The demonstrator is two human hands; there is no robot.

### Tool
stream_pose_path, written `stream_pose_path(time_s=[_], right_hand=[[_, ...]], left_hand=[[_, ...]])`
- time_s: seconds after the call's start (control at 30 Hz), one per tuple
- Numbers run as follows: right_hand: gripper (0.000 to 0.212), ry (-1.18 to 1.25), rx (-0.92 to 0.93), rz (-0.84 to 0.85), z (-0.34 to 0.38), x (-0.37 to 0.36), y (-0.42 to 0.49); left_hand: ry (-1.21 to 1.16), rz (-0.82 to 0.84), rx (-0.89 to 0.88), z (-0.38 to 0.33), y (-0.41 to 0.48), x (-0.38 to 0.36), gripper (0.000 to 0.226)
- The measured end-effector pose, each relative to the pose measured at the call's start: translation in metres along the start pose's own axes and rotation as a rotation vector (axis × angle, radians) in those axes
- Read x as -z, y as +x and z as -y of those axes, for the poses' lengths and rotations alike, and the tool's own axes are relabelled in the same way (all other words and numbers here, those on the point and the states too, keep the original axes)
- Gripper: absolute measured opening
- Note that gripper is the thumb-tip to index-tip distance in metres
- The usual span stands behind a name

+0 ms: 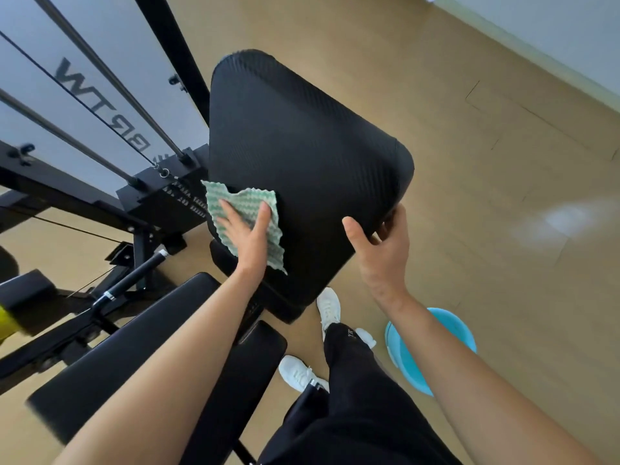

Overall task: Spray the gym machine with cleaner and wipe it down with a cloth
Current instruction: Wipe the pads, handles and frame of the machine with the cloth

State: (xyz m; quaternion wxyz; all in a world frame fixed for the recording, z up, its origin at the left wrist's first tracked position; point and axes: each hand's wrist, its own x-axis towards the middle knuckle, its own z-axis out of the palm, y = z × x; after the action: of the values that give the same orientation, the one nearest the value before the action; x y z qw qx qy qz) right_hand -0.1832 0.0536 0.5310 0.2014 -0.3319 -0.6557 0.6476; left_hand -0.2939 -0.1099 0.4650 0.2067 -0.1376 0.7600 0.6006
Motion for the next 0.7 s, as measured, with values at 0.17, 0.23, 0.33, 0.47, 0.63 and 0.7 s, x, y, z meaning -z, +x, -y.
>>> stream_pose_path(time_s=[0.17,0.23,0.33,0.47,0.63,0.7], right_hand=[[0.049,-0.043,0.039,0.004,-0.003,-0.001,0.001],[0.05,-0.049,0.047,-0.006,-0.004,-0.001,0.002],[0.048,-0.056,0.052,-0.019,-0.006,0.0,0.004],[0.049,-0.044,0.035,-0.009,-0.006,0.0,0.006],[0.051,-0.034,0.058,0.009,-0.003,0.001,0.006],[0.052,-0.036,0.067,0.013,-0.003,0.0,0.006]], left_hand=[[0.031,-0.105,-0.186,-0.051,0.037,-0.002,0.123],[0.065,-0.121,-0.216,-0.054,0.026,-0.015,0.119],[0.114,-0.079,-0.283,-0.029,-0.005,-0.031,0.118],[0.133,0.017,-0.249,0.016,-0.053,-0.052,0.121],[0.183,0.104,-0.147,0.058,-0.087,-0.062,0.129],[0.15,0.119,-0.13,0.051,-0.087,-0.061,0.128]])
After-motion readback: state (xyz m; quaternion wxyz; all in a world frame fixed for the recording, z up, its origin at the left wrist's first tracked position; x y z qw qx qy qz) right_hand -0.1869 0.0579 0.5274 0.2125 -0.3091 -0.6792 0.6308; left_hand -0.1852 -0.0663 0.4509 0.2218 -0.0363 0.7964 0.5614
